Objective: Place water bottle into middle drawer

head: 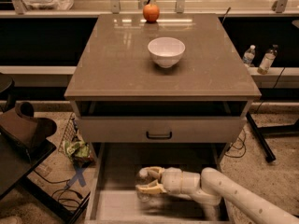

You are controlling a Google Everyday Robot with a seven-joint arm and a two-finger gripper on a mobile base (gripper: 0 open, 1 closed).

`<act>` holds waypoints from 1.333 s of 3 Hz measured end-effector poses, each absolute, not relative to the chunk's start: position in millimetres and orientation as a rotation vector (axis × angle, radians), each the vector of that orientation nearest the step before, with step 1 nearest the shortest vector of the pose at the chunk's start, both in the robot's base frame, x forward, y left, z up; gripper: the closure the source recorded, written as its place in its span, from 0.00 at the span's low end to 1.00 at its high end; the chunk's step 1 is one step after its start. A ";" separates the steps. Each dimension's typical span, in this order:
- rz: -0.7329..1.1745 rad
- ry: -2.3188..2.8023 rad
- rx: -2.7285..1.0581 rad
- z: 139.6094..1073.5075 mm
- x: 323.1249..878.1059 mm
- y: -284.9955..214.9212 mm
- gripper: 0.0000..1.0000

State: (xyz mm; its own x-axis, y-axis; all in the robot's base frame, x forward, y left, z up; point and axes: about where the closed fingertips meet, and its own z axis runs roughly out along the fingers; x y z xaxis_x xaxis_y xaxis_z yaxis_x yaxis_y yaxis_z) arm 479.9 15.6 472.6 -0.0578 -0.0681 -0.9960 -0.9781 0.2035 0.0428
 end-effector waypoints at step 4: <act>1.063 1.419 -1.039 465.6 473.4 9.7 0.28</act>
Offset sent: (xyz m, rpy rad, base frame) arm -0.0064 -0.0061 -0.0124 0.0119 0.0318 -0.0319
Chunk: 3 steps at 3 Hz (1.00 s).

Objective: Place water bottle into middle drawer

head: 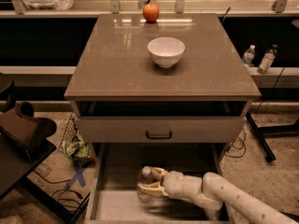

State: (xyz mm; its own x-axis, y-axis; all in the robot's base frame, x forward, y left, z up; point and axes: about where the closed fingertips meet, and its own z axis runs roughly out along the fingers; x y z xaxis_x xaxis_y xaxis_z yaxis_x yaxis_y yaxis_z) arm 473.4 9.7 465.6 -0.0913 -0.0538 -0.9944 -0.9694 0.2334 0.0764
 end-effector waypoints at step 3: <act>1.065 1.418 -1.040 465.8 473.1 10.9 0.00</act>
Offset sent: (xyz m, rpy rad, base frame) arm 0.0000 0.0000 0.0000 0.0000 0.0000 0.0000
